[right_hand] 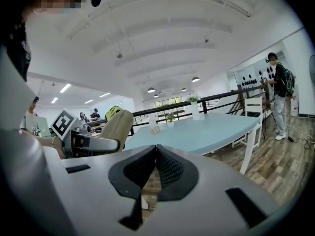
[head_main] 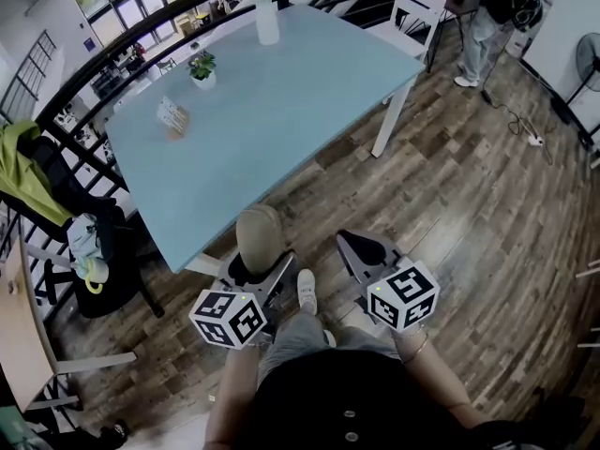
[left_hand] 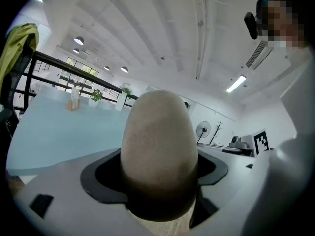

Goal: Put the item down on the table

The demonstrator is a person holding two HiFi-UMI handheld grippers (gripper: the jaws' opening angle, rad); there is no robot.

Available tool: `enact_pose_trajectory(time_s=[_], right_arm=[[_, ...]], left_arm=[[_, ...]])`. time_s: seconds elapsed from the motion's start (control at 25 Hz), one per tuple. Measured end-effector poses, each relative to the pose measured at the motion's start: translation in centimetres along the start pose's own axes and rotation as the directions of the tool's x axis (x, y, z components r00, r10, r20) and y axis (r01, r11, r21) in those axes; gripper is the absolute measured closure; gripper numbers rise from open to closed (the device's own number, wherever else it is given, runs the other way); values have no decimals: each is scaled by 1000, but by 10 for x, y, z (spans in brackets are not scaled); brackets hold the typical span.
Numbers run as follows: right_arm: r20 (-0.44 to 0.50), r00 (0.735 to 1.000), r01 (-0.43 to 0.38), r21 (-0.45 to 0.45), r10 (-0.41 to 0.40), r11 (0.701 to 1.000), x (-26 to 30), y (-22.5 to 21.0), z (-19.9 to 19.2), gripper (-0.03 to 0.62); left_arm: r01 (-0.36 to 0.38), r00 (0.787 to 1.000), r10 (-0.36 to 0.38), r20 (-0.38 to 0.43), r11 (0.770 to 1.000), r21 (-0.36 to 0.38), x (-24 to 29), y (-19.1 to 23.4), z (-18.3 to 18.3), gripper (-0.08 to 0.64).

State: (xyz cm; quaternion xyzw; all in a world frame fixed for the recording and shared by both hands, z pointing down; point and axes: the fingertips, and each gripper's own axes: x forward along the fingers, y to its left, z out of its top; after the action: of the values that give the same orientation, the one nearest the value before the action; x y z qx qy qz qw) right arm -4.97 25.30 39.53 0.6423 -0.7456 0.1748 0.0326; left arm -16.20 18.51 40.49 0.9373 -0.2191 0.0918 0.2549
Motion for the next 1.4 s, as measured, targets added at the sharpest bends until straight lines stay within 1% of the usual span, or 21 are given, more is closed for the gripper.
enact_pose_trajectory(time_s=[0.2,0.4,0.6,0.8,1.0,1.24,1.4], right_arm=[[13,1000,17,-16,-17,1000,41,-21,24,589],[28,999,40,-24,-39,999,75,-45,46,589],[39,997,62,-29,-61,998,112,-67,64,589],[44,996,77,-27,-75,997,146,-86,77,589],[40,996,79,-21,-78,997,172,-94,83,589],[-1,997,80,-14,-80,997,189,-102,76,589],[-18,997,74,-27,-74,997,198,-111,75,589]], left_arm=[[35,999,-35,-11,999,12,39,21,29,166],[62,998,-62,-4,997,34,71,41,58,166],[82,997,-82,-8,996,33,103,66,81,166],[113,994,-112,-17,992,54,132,83,102,166],[118,993,-117,-23,992,49,144,101,110,166],[109,994,-108,-29,994,14,154,117,109,166],[104,994,-104,-19,995,3,164,123,112,166]])
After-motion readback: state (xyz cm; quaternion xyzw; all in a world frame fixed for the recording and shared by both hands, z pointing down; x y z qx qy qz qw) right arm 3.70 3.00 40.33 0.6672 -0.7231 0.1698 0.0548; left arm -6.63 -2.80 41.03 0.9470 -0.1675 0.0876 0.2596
